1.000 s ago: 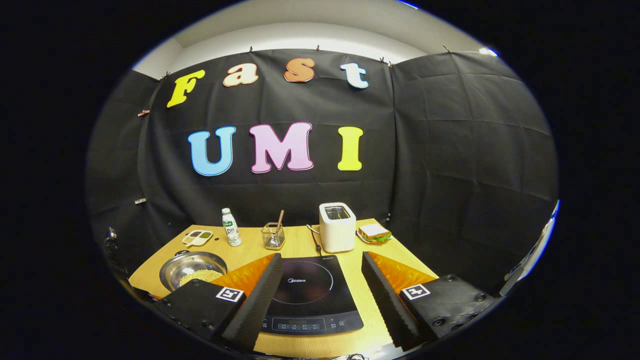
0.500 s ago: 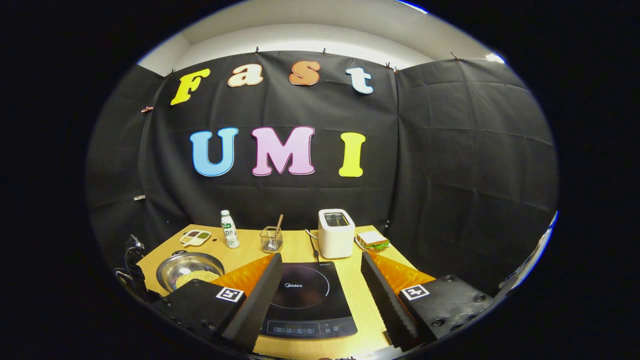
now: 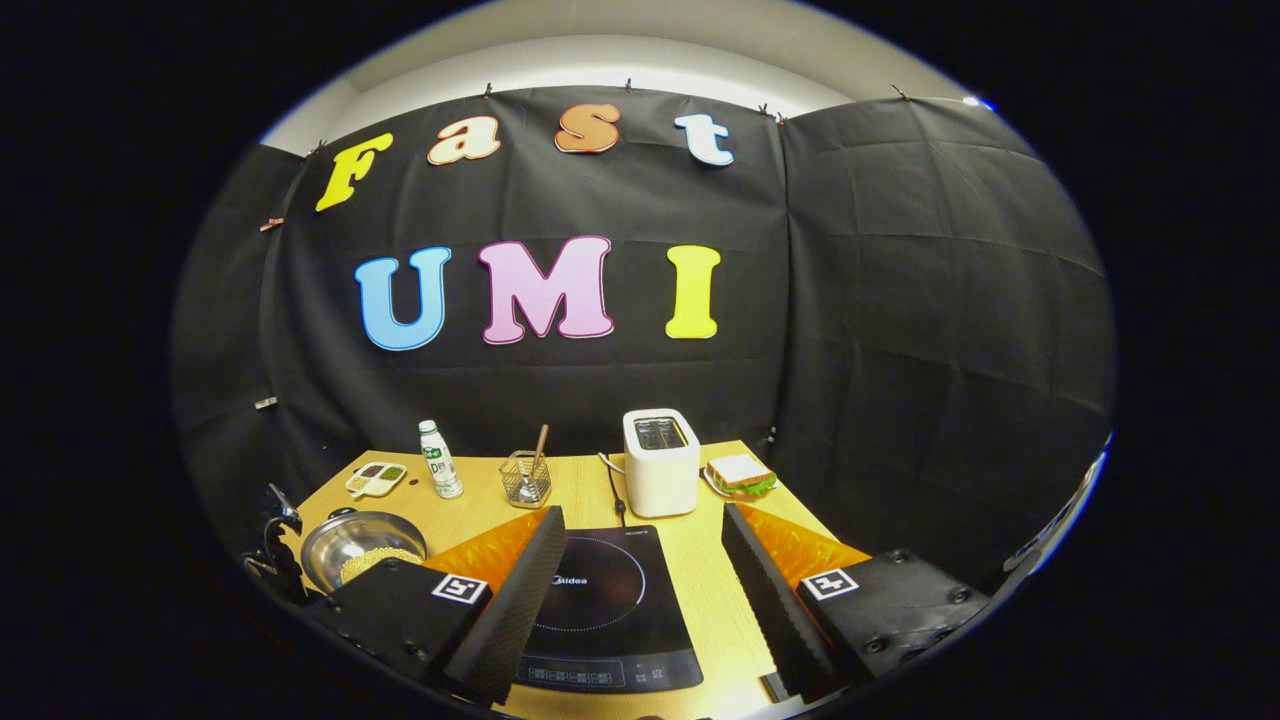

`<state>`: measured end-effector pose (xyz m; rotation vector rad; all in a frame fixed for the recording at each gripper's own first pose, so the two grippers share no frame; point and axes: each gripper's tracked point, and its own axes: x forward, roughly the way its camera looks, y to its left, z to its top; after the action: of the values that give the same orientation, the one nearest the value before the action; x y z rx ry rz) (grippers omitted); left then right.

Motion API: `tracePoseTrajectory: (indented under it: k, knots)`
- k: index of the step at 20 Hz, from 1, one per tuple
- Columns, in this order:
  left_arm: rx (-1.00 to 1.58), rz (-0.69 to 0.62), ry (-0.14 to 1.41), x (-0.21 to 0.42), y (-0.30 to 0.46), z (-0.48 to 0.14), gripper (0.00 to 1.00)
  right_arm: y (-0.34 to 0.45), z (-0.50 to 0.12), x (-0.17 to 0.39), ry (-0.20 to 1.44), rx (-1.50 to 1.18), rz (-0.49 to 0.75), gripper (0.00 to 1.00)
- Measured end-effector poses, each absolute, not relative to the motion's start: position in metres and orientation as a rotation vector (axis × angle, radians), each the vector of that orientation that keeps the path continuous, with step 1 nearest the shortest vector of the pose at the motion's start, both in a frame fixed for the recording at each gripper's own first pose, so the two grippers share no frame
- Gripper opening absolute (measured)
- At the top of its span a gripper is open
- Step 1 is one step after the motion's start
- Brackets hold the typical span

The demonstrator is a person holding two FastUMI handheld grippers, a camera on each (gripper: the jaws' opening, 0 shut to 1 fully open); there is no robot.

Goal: First push the handle of the pot to place it horizontally, then grasp the pot with both hands and set it on the induction cooktop.

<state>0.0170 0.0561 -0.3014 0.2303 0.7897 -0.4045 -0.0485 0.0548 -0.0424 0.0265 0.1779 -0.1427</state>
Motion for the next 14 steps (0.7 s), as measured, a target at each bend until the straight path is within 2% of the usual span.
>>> tracePoseTrajectory:
  k: [14]
  knots:
    - [0.207, -0.391, 0.801, 0.061, 0.015, -0.298, 0.05, 0.017, -0.035, -0.005, 0.17, 0.029, -0.154, 0.98]
